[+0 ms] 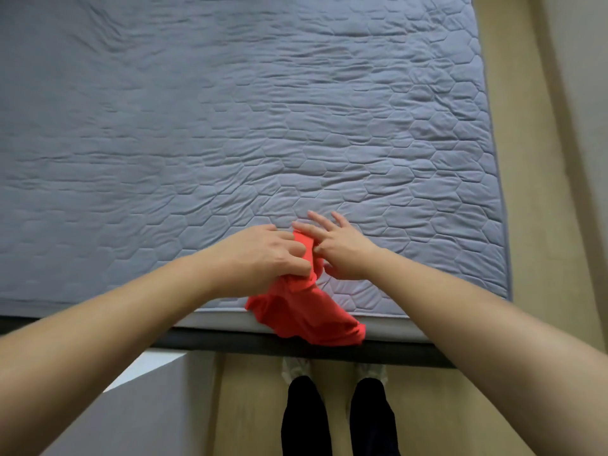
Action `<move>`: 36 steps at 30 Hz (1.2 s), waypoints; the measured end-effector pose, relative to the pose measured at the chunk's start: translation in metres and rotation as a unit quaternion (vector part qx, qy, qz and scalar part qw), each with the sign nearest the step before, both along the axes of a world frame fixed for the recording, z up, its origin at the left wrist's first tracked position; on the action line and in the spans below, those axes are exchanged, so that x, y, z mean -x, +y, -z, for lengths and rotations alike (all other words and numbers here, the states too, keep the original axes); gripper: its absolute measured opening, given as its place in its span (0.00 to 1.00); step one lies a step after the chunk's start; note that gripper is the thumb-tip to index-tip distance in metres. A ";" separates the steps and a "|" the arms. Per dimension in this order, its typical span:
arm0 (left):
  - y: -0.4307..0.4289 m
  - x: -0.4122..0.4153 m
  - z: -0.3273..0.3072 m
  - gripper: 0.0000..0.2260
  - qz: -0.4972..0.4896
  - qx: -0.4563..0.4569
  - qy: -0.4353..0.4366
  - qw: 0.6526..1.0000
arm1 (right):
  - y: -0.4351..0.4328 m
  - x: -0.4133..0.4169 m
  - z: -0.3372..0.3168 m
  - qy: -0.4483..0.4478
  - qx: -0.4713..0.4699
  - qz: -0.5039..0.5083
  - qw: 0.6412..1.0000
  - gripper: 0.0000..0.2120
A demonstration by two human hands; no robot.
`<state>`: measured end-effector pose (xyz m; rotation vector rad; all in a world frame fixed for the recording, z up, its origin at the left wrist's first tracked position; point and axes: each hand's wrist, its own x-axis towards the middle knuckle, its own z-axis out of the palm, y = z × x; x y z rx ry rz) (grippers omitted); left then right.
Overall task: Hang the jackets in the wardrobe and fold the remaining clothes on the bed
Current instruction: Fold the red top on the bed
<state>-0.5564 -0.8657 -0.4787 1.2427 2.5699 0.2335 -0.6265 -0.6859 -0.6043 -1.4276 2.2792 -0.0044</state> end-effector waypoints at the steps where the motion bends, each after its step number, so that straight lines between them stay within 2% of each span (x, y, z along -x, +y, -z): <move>1: -0.001 -0.002 -0.005 0.06 0.011 -0.003 0.007 1.000 | -0.001 0.000 -0.002 0.003 -0.031 -0.042 0.999 0.20; 4: -0.011 -0.012 -0.014 0.10 0.029 0.025 0.026 0.999 | -0.010 -0.003 -0.011 0.057 -0.131 -0.108 0.984 0.24; 6: -0.027 -0.021 -0.018 0.09 0.008 0.070 0.034 0.997 | -0.007 -0.005 -0.021 0.088 -0.163 -0.070 0.980 0.21; 9: -0.059 -0.031 -0.028 0.11 -0.112 0.107 0.015 0.988 | 0.019 -0.002 -0.051 0.114 -0.160 -0.003 0.981 0.14; 12: -0.081 -0.036 -0.048 0.11 -0.242 0.139 -0.019 0.960 | 0.050 0.002 -0.101 0.128 -0.112 0.002 0.985 0.11; 14: -0.085 -0.039 -0.069 0.12 -0.284 0.115 -0.025 0.952 | 0.067 0.000 -0.139 0.141 -0.081 -0.016 0.987 0.12; 16: -0.086 -0.040 -0.097 0.12 -0.304 0.077 -0.020 0.949 | 0.079 -0.005 -0.178 0.133 -0.046 -0.012 0.990 0.10; 18: -0.087 -0.042 -0.127 0.11 -0.323 0.019 0.000 0.946 | 0.089 -0.014 -0.218 0.080 0.030 0.042 0.996 0.06; 20: -0.089 -0.045 -0.156 0.10 -0.332 -0.053 0.035 0.941 | 0.098 -0.022 -0.255 0.020 0.122 0.103 0.987 0.03; 22: -0.088 -0.050 -0.181 0.10 -0.341 -0.100 0.073 0.932 | 0.108 -0.030 -0.287 0.012 0.190 0.131 0.973 0.03; 24: -0.085 -0.053 -0.203 0.10 -0.357 -0.123 0.104 0.920 | 0.114 -0.038 -0.311 0.008 0.218 0.140 0.966 0.04; 27: -0.077 -0.052 -0.230 0.11 -0.345 -0.136 0.131 0.919 | 0.122 -0.039 -0.338 0.006 0.217 0.113 0.970 0.06; 32: -0.056 -0.037 -0.264 0.15 -0.268 -0.124 0.154 0.943 | 0.125 -0.040 -0.372 0.001 0.144 0.030 0.989 0.14; 36: -0.034 -0.035 -0.282 0.17 -0.141 -0.060 0.244 0.958 | 0.124 -0.048 -0.393 0.111 0.108 -0.112 0.982 0.08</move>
